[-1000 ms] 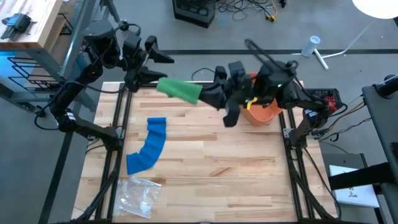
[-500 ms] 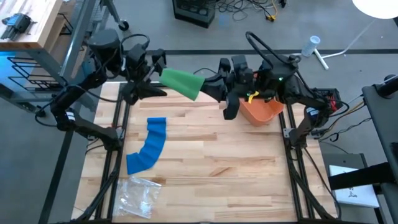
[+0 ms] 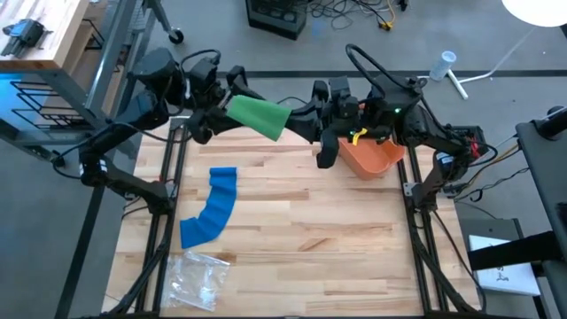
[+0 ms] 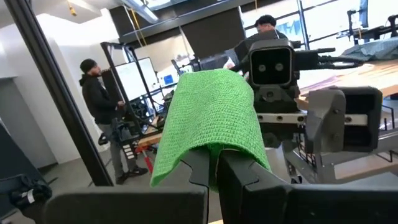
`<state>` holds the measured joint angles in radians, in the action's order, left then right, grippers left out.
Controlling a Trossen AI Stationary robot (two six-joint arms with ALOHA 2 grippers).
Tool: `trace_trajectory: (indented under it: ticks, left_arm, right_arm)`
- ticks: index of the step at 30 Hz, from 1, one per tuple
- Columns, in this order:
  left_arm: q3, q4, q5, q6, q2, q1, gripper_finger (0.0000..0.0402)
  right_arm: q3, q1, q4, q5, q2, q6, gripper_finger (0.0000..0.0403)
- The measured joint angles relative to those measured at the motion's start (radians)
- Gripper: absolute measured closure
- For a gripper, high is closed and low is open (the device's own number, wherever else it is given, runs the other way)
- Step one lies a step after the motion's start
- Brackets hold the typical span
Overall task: Roll bandage
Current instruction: Roll the green bandage
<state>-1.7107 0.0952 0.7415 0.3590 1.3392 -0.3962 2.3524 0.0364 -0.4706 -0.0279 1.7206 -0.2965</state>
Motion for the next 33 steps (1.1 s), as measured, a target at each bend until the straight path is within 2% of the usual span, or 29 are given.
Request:
trace_trajectory:
  ticks: [4,8,12,17,26,30,33]
  left_arm:
    - [0.044,-0.074,-0.038,0.027,0.0,0.0,0.0154]
    - [0.05,-0.098,-0.07,0.04,0.001,0.0,0.0199]
    - [0.049,-0.138,-0.084,0.049,0.018,0.009,0.0271]
    - [0.041,-0.194,-0.075,0.039,0.034,0.023,0.0385]
    - [0.043,-0.172,-0.104,0.019,0.033,-0.02,0.04]
    - [0.044,-0.088,-0.114,0.007,0.034,-0.06,0.0401]
    - [0.045,0.004,-0.163,-0.052,0.034,-0.075,0.0401]
  right_arm:
    - [0.0,-0.002,-0.002,0.0,0.0,0.007,0.04]
    - [0.0,-0.007,-0.004,0.0,0.0,0.008,0.04]
    - [-0.001,-0.016,-0.004,0.0,0.0,0.009,0.04]
    - [-0.002,-0.022,-0.003,0.0,0.007,0.008,0.04]
    - [-0.003,-0.022,0.006,0.001,0.012,0.001,0.04]
    - [-0.003,-0.022,0.056,0.031,0.013,-0.027,0.04]
    - [-0.003,-0.022,0.079,0.053,0.013,-0.05,0.04]
